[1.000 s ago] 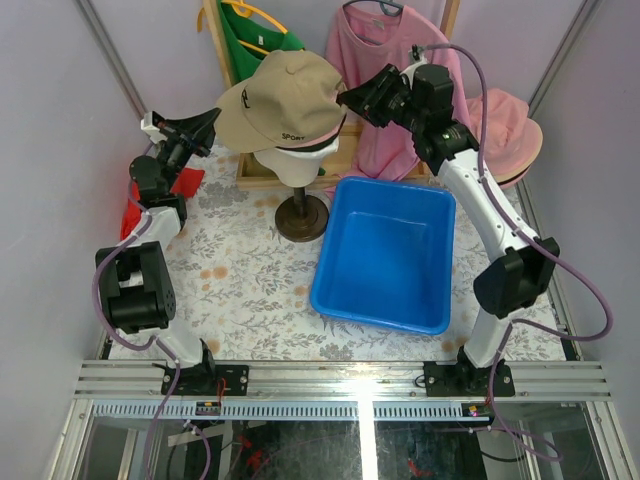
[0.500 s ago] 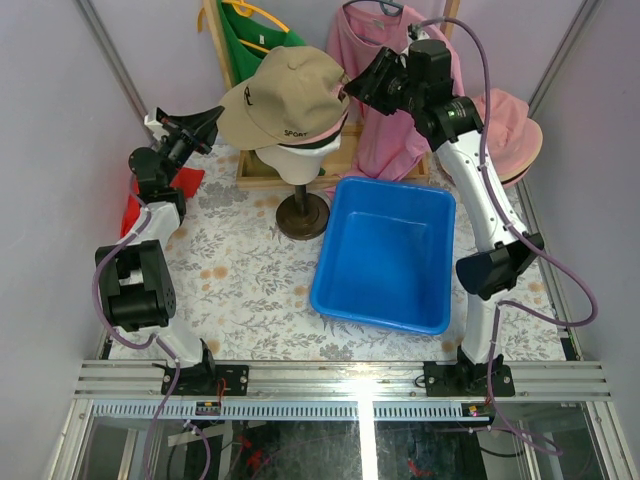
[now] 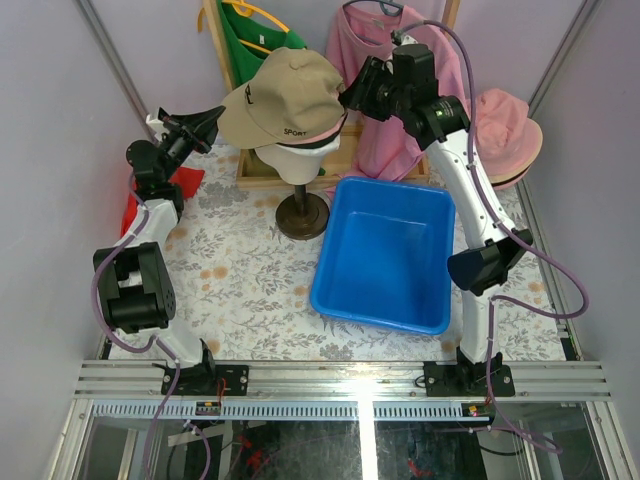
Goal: Stack the hats
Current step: Stack the hat on the hat.
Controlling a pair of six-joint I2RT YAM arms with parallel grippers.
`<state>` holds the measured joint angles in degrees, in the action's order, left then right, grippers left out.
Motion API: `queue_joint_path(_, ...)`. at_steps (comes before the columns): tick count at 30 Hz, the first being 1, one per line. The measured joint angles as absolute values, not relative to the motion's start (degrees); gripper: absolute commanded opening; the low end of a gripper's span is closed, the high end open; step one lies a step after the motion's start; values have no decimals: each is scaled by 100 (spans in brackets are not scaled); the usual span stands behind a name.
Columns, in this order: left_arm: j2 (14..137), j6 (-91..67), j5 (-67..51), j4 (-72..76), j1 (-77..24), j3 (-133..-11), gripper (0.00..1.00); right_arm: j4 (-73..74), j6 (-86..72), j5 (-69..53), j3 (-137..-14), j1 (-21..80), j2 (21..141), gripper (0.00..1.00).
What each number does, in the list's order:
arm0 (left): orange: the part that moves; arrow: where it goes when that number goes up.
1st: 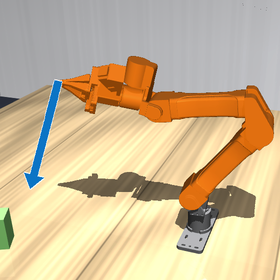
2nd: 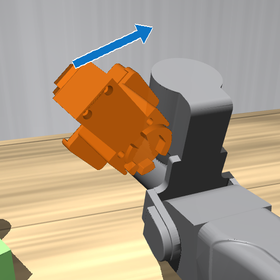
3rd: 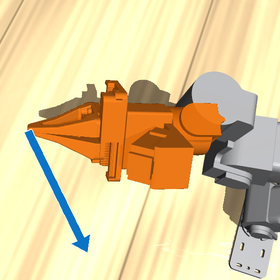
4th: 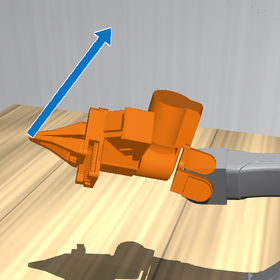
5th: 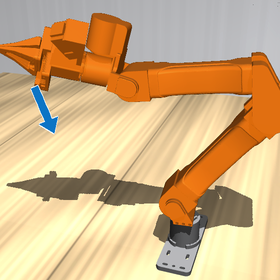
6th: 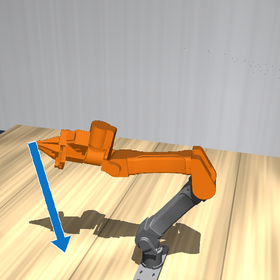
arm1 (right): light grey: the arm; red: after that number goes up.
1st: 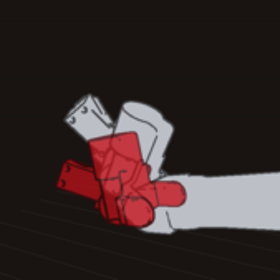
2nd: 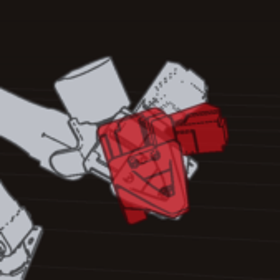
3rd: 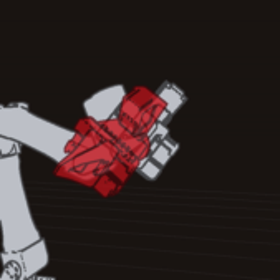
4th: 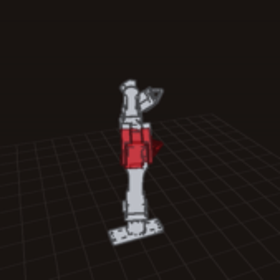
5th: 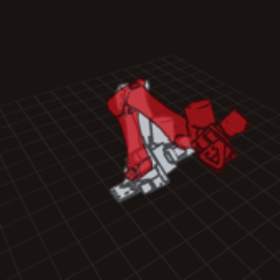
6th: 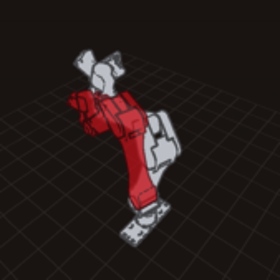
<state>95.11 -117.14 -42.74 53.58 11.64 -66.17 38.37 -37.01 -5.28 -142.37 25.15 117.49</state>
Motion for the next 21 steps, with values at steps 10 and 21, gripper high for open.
queue_joint_path(10,9472,-11705,-4366,5183,1208,-6598,0,3791,-3485,-344,-14051,2576,11747,52)
queue_joint_path(21,9443,-11649,-4372,5295,1208,-6386,0,3505,-3371,-239,-13528,2589,11496,52)
